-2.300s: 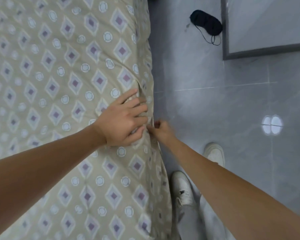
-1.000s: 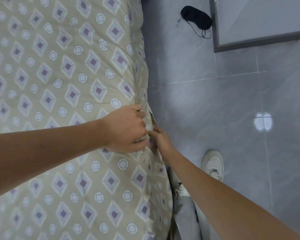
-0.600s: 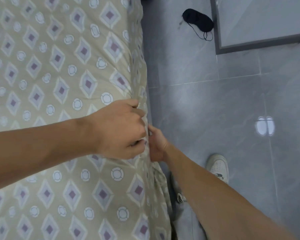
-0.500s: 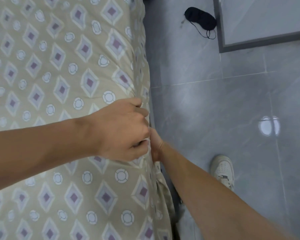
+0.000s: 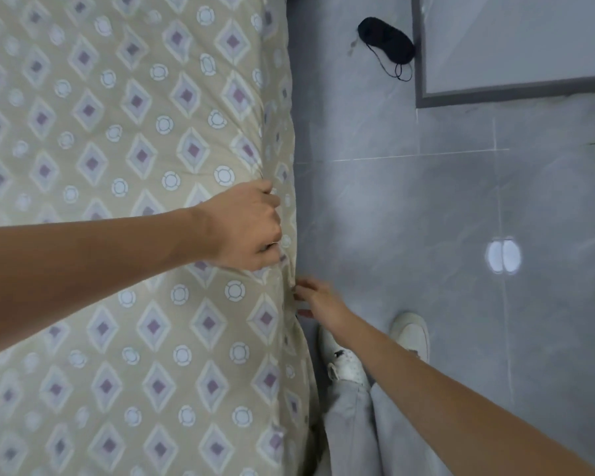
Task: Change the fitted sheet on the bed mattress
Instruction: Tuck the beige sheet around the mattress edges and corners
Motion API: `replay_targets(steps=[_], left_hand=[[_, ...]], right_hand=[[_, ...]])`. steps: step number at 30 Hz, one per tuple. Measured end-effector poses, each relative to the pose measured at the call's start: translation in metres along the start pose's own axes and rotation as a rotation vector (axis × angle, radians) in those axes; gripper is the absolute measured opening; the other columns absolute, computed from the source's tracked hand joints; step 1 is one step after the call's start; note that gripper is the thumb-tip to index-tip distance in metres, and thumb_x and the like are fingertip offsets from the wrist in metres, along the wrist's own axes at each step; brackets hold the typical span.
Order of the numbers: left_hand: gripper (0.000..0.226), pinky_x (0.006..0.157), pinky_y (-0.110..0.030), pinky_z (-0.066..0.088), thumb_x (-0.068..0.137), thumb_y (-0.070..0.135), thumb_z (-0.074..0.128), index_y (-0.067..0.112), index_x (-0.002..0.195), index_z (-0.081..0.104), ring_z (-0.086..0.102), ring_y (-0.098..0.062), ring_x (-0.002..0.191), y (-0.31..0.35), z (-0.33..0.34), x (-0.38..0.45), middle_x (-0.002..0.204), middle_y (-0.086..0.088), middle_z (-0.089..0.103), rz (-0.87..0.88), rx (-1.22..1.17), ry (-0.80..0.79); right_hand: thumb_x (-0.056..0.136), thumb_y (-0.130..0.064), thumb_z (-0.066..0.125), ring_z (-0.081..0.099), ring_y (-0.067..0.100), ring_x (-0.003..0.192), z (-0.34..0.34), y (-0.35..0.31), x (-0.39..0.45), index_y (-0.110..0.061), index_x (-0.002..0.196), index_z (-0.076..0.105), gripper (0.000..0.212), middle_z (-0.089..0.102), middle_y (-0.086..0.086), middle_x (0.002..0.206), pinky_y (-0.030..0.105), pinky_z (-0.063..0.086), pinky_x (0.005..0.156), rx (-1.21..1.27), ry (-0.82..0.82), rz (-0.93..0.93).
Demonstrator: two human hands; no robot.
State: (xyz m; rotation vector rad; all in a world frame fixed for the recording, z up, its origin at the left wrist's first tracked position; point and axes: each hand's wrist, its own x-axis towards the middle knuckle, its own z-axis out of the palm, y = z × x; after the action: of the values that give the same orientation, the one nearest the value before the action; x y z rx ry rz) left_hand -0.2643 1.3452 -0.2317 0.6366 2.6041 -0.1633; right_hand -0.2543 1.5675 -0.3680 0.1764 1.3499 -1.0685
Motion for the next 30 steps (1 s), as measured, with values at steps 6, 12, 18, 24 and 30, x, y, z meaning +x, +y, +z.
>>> replay_targets(steps=[6, 12, 18, 24, 30], left_hand=[[0.028, 0.108, -0.05, 0.04, 0.089, 0.039, 0.052, 0.017, 0.084, 0.069, 0.051, -0.028, 0.093, 0.073, -0.012, -0.033, 0.091, -0.004, 0.055, -0.158, -0.218, 0.086], [0.024, 0.126, -0.06, 0.018, 0.091, 0.039, 0.06, 0.019, 0.093, 0.073, 0.05, -0.035, 0.139, 0.192, 0.03, -0.084, 0.115, -0.007, 0.065, -0.265, -0.327, 0.092], [0.022, 0.125, -0.06, 0.021, 0.089, 0.034, 0.058, 0.016, 0.088, 0.073, 0.054, -0.037, 0.135, 0.196, 0.055, -0.081, 0.111, -0.008, 0.067, -0.245, -0.29, 0.249], [0.026, 0.123, -0.06, 0.025, 0.098, 0.029, 0.053, 0.012, 0.099, 0.073, 0.054, -0.037, 0.135, 0.208, 0.042, -0.091, 0.125, -0.013, 0.066, -0.171, -0.249, 0.295], [0.023, 0.119, -0.051, 0.034, 0.095, 0.031, 0.057, 0.012, 0.085, 0.065, 0.058, -0.034, 0.101, 0.244, 0.054, -0.107, 0.096, -0.007, 0.059, -0.066, -0.344, 0.248]], right_hand=[[0.1, -0.021, 0.06, 0.066, 0.023, 0.118, 0.013, 0.059, -0.02, -0.022, 0.138, 0.063, 0.038, 0.071, -0.002, 0.127, 0.032, 0.053, 0.097, -0.113, -0.016, -0.033], [0.087, -0.024, 0.071, 0.06, 0.013, 0.125, 0.016, 0.119, -0.034, -0.024, 0.149, 0.046, 0.066, 0.06, -0.009, 0.133, 0.037, 0.049, 0.109, -0.228, 0.093, -0.135], [0.084, -0.042, 0.076, 0.07, 0.023, 0.1, 0.031, 0.152, -0.014, -0.019, 0.114, 0.068, 0.04, 0.074, 0.001, 0.106, 0.037, 0.055, 0.087, -0.382, 0.226, -0.08], [0.093, -0.025, 0.075, 0.053, 0.017, 0.068, 0.02, 0.158, -0.008, -0.02, 0.073, 0.055, 0.028, 0.056, -0.003, 0.069, 0.032, 0.031, 0.06, -0.401, 0.382, 0.006], [0.093, -0.027, 0.07, 0.06, 0.028, 0.083, 0.038, 0.16, -0.005, -0.022, 0.077, 0.052, 0.024, 0.063, 0.002, 0.082, 0.03, 0.038, 0.071, -0.32, 0.513, -0.003]])
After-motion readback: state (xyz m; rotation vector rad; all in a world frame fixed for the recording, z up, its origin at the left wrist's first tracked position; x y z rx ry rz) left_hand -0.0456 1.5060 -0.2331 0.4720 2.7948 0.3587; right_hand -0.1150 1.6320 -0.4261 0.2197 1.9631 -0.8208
